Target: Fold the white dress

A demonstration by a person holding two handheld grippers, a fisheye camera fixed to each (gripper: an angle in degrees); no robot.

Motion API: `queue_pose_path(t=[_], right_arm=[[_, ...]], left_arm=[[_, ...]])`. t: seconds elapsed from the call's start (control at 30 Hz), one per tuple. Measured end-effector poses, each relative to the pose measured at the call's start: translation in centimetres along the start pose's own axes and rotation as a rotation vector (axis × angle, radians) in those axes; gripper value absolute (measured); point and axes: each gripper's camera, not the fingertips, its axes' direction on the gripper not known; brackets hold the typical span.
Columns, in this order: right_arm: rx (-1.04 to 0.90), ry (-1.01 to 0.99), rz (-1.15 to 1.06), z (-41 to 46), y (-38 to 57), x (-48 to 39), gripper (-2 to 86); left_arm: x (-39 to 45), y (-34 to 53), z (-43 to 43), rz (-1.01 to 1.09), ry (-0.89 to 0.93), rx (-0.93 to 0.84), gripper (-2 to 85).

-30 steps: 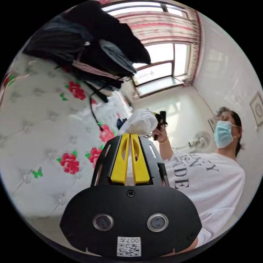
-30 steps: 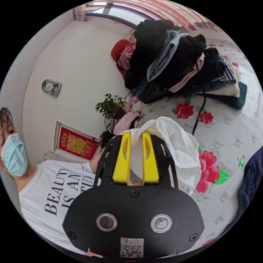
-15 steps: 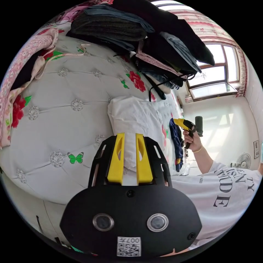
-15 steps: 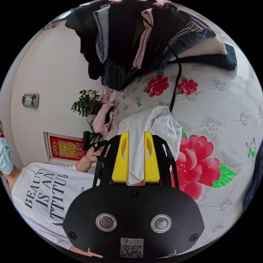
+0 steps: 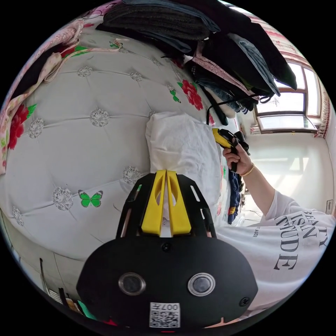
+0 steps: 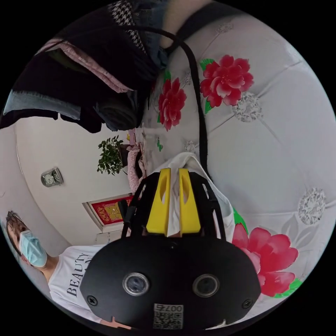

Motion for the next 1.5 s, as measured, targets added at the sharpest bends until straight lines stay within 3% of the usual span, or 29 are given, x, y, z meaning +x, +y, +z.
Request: queue_pose_path(t=[0.13,0.33,0.73,1.07,1.33,1.5], right_arm=[[-0.043,-0.009,-0.044,-1.6,-0.1,0.3,-0.2],[0.057,-0.012,-0.071,-8.4,0.9,0.7,-0.1],[-0.064,-0.034,0.104,-4.1,-1.9,3.6,0.4],[-0.065,-0.061,-0.049,-13.7,-0.3,1.7,0.0],[-0.100,-0.284,-0.115,-10.6,4.8,3.4,0.5],[-0.078,-0.184,-0.175,-11.5,6.9,2.2,0.2]], left_arm=[[0.8,0.0,0.5,-0.012,-0.012,-0.013,-1.0],[1.5,0.9,0.7,-0.038,0.014,-0.008,-1.0],[3.4,3.4,1.4,-0.057,0.014,-0.011,-1.0],[4.5,5.7,2.2,-0.069,-0.016,-0.038,-1.0],[5.6,7.9,2.3,-0.074,-0.030,-0.040,-1.0],[6.1,9.3,1.9,-0.070,-0.039,-0.049,-1.0]])
